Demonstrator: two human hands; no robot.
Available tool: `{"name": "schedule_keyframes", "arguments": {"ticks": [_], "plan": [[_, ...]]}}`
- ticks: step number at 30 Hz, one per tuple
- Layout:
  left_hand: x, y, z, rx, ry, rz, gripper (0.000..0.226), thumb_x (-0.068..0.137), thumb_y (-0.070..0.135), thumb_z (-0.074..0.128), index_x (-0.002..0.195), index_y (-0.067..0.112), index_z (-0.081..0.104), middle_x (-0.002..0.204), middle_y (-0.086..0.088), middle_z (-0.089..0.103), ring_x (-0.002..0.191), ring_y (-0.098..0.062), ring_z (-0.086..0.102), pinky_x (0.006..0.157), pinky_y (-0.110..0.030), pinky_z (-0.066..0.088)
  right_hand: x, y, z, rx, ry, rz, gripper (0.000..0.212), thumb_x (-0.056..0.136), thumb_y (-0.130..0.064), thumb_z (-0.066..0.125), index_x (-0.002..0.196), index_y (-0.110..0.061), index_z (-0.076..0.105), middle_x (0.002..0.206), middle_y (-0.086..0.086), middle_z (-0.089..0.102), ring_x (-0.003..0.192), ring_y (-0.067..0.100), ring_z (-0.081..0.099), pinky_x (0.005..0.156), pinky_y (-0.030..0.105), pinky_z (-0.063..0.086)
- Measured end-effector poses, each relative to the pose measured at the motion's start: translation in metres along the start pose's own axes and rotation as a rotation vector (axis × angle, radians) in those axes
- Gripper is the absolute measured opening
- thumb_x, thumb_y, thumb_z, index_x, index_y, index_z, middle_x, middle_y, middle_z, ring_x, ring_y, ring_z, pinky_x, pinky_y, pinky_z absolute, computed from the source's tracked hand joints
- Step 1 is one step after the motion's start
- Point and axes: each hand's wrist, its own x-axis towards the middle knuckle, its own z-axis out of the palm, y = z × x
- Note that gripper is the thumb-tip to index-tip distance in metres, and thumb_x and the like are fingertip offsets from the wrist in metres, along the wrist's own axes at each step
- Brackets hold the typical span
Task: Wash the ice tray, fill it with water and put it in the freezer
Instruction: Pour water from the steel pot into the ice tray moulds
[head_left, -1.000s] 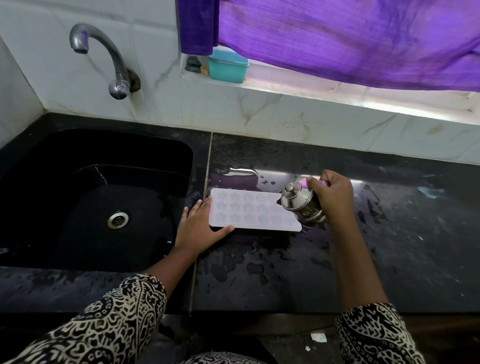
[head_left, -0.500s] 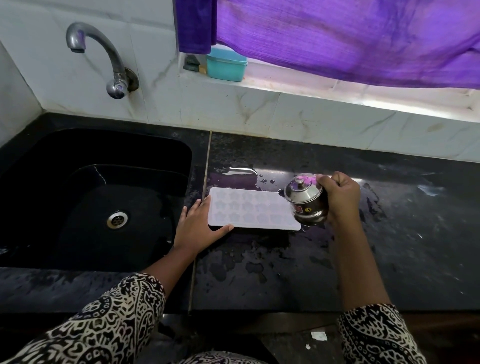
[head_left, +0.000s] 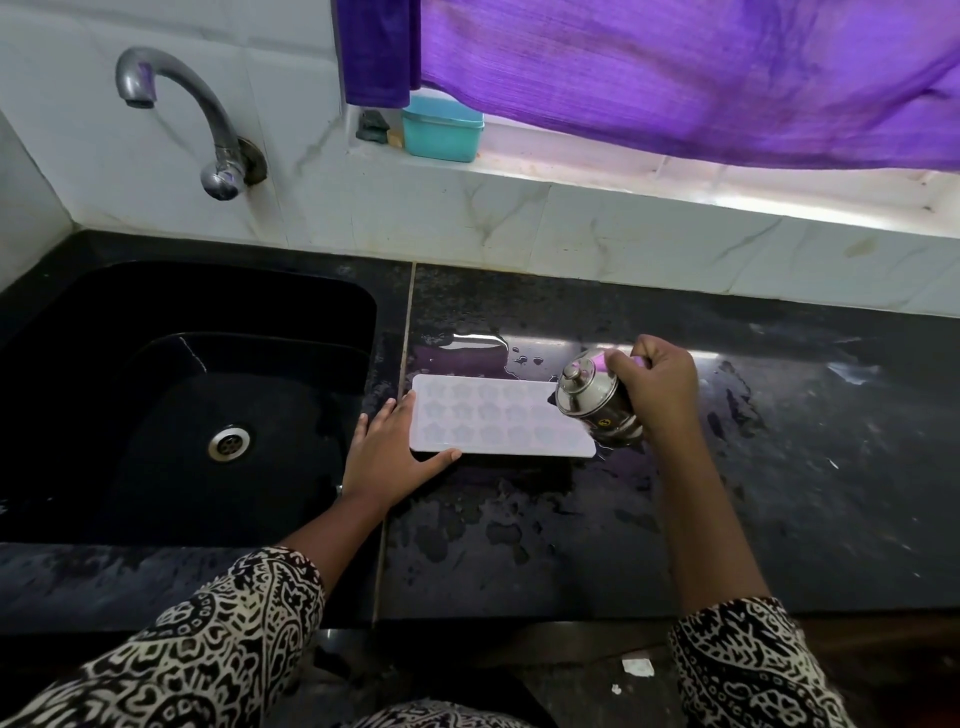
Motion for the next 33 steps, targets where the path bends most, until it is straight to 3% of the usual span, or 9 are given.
{"name": "schedule_keyframes", "arguments": {"ticks": [9, 17, 25, 33], "plan": [[0.000, 0.000, -0.001, -0.011, -0.004, -0.005, 0.119, 0.062, 0.091, 0.028, 0.156, 0.018, 0.016, 0.158, 0.001, 0.032, 0.149, -0.015, 0.017, 0.122, -0.041, 0.007, 0.001, 0.002, -0.002, 0.046, 0.007, 0.022, 0.041, 0.079, -0.010, 0.066, 0.056, -0.019, 0.034, 0.054, -0.001, 0.036, 0.052, 0.013, 0.034, 0.052, 0.024, 0.034], [-0.002, 0.002, -0.003, -0.007, -0.011, -0.007, 0.119, 0.062, 0.091, 0.027, 0.156, 0.018, 0.015, 0.159, 0.001, 0.030, 0.149, -0.014, 0.016, 0.122, -0.040, 0.007, 0.001, 0.008, -0.011, 0.300, 0.095, 0.212, 0.041, 0.076, -0.008, 0.067, 0.053, -0.022, 0.036, 0.055, 0.002, 0.041, 0.053, 0.014, 0.037, 0.053, 0.027, 0.034], [-0.003, 0.003, -0.003, -0.010, -0.014, -0.011, 0.121, 0.062, 0.093, 0.027, 0.156, 0.018, 0.015, 0.159, 0.000, 0.029, 0.150, -0.014, 0.016, 0.122, -0.040, 0.006, 0.006, 0.016, -0.019, 0.281, 0.116, 0.212, 0.039, 0.077, -0.008, 0.066, 0.055, -0.020, 0.036, 0.057, 0.005, 0.043, 0.056, 0.016, 0.039, 0.054, 0.028, 0.037], [-0.004, 0.008, -0.004, -0.002, -0.007, -0.024, 0.119, 0.064, 0.090, 0.039, 0.155, 0.018, 0.015, 0.159, -0.001, 0.029, 0.149, -0.016, 0.017, 0.122, -0.041, 0.007, 0.012, 0.023, -0.022, 0.137, 0.050, 0.145, 0.040, 0.077, -0.006, 0.067, 0.054, -0.017, 0.037, 0.051, 0.001, 0.036, 0.047, 0.010, 0.031, 0.045, 0.020, 0.032]]}}
